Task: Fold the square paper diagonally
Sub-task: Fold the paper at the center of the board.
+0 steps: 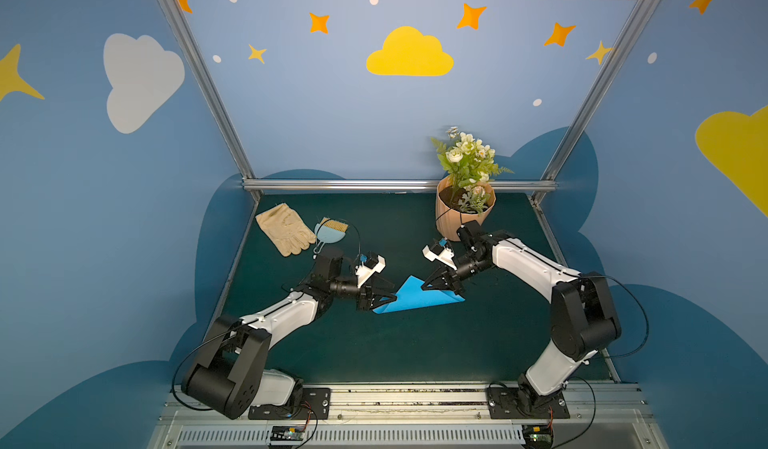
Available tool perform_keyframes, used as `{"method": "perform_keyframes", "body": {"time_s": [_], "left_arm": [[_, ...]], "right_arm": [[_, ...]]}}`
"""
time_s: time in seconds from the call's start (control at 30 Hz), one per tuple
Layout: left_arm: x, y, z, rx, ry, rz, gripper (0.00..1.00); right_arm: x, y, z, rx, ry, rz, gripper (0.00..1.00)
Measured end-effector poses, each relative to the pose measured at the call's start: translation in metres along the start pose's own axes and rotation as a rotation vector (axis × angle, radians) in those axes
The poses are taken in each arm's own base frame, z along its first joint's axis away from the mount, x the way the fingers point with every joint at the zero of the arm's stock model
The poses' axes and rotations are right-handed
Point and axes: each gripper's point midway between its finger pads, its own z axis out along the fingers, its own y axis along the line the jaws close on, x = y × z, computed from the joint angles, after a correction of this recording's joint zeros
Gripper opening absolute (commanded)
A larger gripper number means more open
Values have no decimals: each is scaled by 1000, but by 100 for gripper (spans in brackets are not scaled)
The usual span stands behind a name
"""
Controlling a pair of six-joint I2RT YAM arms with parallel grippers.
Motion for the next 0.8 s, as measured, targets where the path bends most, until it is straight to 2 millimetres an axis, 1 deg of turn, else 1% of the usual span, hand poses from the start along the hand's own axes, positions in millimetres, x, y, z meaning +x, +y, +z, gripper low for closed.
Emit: {"method": "perform_keyframes", "body": {"time_s": [0.13, 0.27, 0.4, 0.57, 0.8], "left_arm": [[4, 6, -1, -36, 11, -5, 49], [6, 14, -9, -90, 8, -8, 47], [4, 17, -14, -117, -1, 3, 46], [5, 14, -10, -103, 5, 2, 47], [19, 15, -1, -83, 37, -26, 45]], "right_arm": [[0, 0, 0, -1, -2, -1, 0], [-1, 0, 0, -2, -3, -2, 0], [-1, 1, 0, -5, -7, -8, 0], [-1, 1, 0, -6, -8, -13, 0], [-2, 2, 1, -12, -12, -17, 0]]}}
